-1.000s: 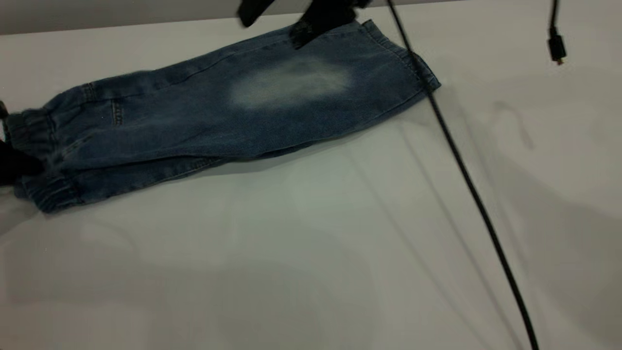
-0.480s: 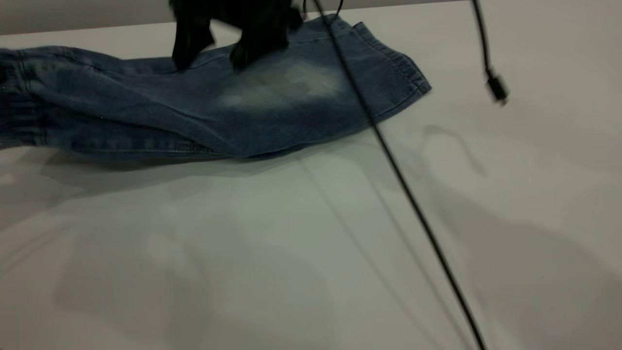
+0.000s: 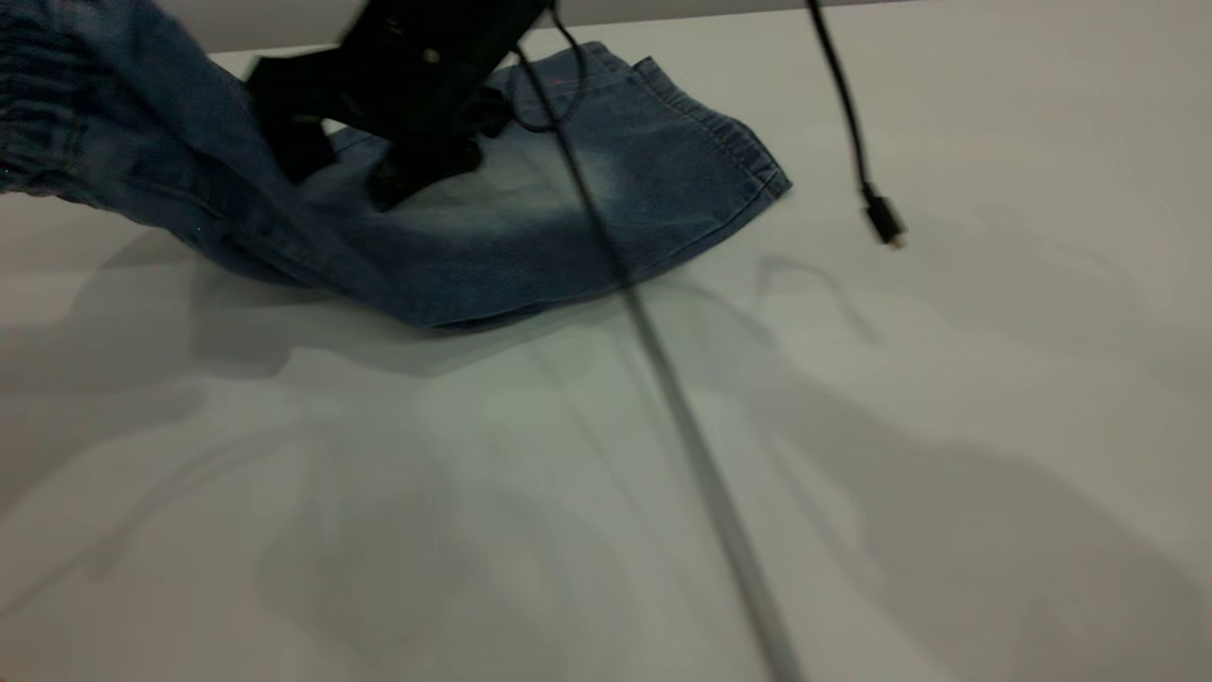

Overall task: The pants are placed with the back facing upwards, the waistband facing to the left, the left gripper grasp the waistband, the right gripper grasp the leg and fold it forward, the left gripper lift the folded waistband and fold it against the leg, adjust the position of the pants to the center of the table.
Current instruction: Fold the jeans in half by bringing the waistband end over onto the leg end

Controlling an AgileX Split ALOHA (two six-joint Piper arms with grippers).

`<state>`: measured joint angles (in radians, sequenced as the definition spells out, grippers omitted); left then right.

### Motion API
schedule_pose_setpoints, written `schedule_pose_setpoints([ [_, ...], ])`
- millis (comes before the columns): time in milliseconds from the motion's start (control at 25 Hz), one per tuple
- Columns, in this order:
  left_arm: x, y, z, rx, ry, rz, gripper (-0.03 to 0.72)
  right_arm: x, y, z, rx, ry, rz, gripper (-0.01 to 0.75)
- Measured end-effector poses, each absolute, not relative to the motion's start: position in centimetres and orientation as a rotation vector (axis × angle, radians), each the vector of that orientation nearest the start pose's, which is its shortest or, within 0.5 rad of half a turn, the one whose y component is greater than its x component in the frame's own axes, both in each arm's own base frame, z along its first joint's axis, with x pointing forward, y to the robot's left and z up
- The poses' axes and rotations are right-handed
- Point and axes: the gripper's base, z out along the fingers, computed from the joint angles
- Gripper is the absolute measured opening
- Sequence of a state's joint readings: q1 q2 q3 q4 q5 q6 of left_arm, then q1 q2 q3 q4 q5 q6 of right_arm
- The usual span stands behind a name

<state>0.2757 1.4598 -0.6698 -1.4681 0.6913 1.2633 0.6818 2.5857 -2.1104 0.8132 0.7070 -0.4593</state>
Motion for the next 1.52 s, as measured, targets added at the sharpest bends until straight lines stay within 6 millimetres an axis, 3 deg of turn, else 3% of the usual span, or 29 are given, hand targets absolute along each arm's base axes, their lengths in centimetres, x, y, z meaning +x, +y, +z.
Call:
schedule_pose_setpoints([
  [160, 27.1, 0.0, 21.3, -0.142, 2.245, -0.751, 0.09, 40.1, 37.5, 10.6, -0.916, 2.484, 0.932, 0.574],
  [400, 27.1, 0.0, 21.3, -0.136, 2.245, -0.757, 0.09, 42.7, 34.7, 12.5, -0.939, 2.502, 0.751, 0.574],
  [640, 27.2, -0.6, 22.1, -0.082, 2.217, -0.833, 0.09, 44.5, 32.0, 10.1, -0.922, 2.572, 0.531, 0.574],
  [800, 28.0, -0.7, 24.0, -0.051, 2.153, -0.865, 0.09, 44.4, 31.8, 7.4, -0.937, 2.62, 0.497, 0.574],
  [920, 28.7, -1.0, 25.3, -0.029, 2.121, -0.885, 0.09, 44.1, 32.1, 6.4, -0.902, 2.653, 0.565, 0.574],
  [1280, 29.9, -4.1, 26.3, 0.064, 2.108, -0.802, 0.09, 42.1, 34.2, 6.3, -0.99, 2.671, 0.655, 0.574],
  [1400, 29.9, -4.8, 26.1, 0.105, 2.114, -0.776, 0.09, 42.0, 34.0, 6.9, -0.977, 2.699, 0.662, 0.574],
  [1520, 30.0, -5.4, 25.7, 0.129, 2.127, -0.79, 0.09, 42.5, 33.5, 8.8, -0.976, 2.678, 0.659, 0.574],
])
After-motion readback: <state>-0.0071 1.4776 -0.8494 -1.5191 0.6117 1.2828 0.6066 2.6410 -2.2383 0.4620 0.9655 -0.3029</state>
